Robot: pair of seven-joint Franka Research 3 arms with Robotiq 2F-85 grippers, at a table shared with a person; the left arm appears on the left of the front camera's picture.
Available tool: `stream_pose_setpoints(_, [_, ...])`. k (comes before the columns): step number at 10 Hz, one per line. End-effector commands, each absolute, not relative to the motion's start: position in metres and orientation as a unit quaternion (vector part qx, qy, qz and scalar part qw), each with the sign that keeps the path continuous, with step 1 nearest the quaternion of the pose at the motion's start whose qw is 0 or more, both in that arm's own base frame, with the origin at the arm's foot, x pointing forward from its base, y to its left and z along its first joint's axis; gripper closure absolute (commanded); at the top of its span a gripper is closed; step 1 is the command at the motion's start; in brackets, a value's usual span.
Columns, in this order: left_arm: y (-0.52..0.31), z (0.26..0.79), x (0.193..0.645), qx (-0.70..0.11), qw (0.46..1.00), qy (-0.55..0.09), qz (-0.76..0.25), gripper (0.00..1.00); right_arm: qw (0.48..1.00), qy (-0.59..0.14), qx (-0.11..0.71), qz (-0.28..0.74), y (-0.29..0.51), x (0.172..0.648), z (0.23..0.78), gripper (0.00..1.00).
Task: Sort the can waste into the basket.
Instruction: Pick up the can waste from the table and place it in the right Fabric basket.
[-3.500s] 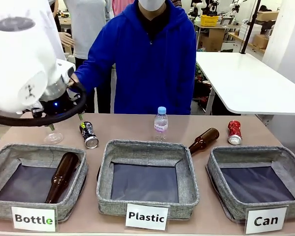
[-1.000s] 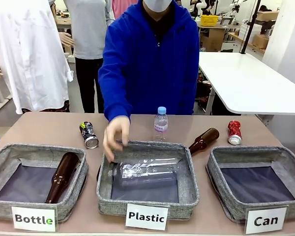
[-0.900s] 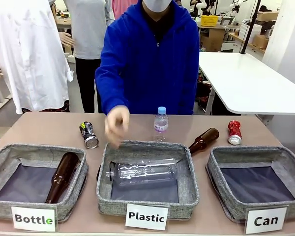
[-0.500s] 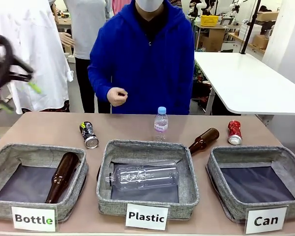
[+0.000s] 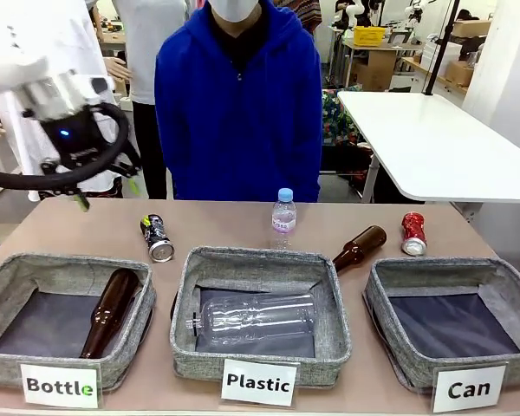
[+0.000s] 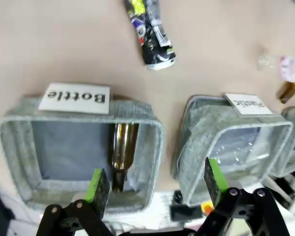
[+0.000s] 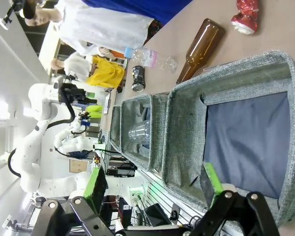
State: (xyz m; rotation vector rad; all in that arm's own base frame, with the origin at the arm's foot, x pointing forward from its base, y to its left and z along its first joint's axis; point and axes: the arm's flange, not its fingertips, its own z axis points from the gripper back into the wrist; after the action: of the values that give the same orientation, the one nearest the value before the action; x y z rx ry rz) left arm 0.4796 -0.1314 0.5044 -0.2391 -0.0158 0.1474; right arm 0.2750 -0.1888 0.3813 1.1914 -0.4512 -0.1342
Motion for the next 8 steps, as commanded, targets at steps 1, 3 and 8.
stream_pose_setpoints(1, [-0.154,0.485,0.474,-0.083,0.992,-0.089,0.043,0.00,0.795,-0.225,0.560,-0.056,-0.190,0.277,0.382,0.00])
stream_pose_setpoints(3, [-0.167,0.472,0.478,-0.069,0.984,-0.165,0.012,0.00,0.795,-0.225,0.560,-0.056,-0.190,0.277,0.382,0.00])
stream_pose_setpoints(8, [-0.185,0.473,0.492,-0.046,0.989,-0.138,-0.024,0.00,0.795,-0.225,0.560,-0.056,-0.190,0.277,0.382,0.00])
